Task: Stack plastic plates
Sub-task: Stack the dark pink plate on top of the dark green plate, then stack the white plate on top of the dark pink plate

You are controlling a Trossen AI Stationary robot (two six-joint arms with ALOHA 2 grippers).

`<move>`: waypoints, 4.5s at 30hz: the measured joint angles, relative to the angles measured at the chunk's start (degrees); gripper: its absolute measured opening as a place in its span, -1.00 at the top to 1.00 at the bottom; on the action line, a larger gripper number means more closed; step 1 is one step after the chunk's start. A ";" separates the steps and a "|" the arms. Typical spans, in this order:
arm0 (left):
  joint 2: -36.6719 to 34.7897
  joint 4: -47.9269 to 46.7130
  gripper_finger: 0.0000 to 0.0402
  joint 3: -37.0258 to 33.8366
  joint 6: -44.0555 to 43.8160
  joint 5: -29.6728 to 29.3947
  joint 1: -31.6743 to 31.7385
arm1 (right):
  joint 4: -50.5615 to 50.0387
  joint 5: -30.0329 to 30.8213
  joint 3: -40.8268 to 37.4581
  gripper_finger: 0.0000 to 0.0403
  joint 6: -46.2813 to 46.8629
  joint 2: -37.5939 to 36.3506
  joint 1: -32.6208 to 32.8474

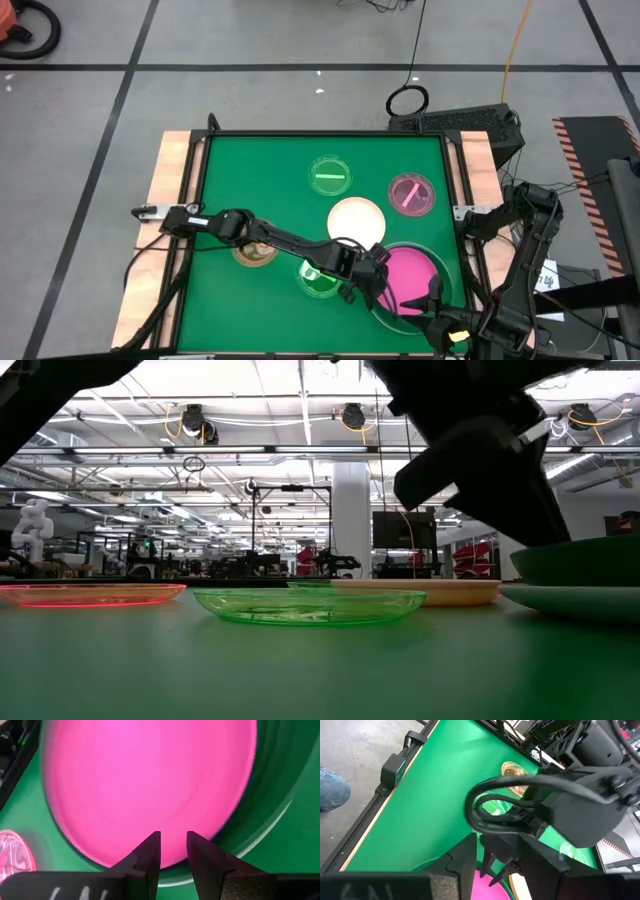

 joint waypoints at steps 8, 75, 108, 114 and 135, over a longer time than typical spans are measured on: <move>0.63 2.98 0.49 -0.02 0.35 -0.49 0.02 | -0.56 -0.03 0.00 0.33 0.46 0.00 0.01; -3.35 -13.52 0.50 4.96 -18.29 1.79 1.32 | -3.20 -38.19 -19.61 0.95 49.38 0.07 -0.17; -4.35 -28.01 0.49 3.87 -20.64 8.74 9.14 | -16.98 -16.00 -16.26 0.95 39.91 0.02 2.48; -4.33 -31.60 0.49 3.76 -17.95 8.55 13.85 | -17.25 -15.86 -16.26 0.95 41.62 0.02 2.50; -16.47 -14.97 0.49 -17.03 -24.51 12.71 18.01 | -29.01 -4.63 -16.26 0.95 41.20 0.02 0.38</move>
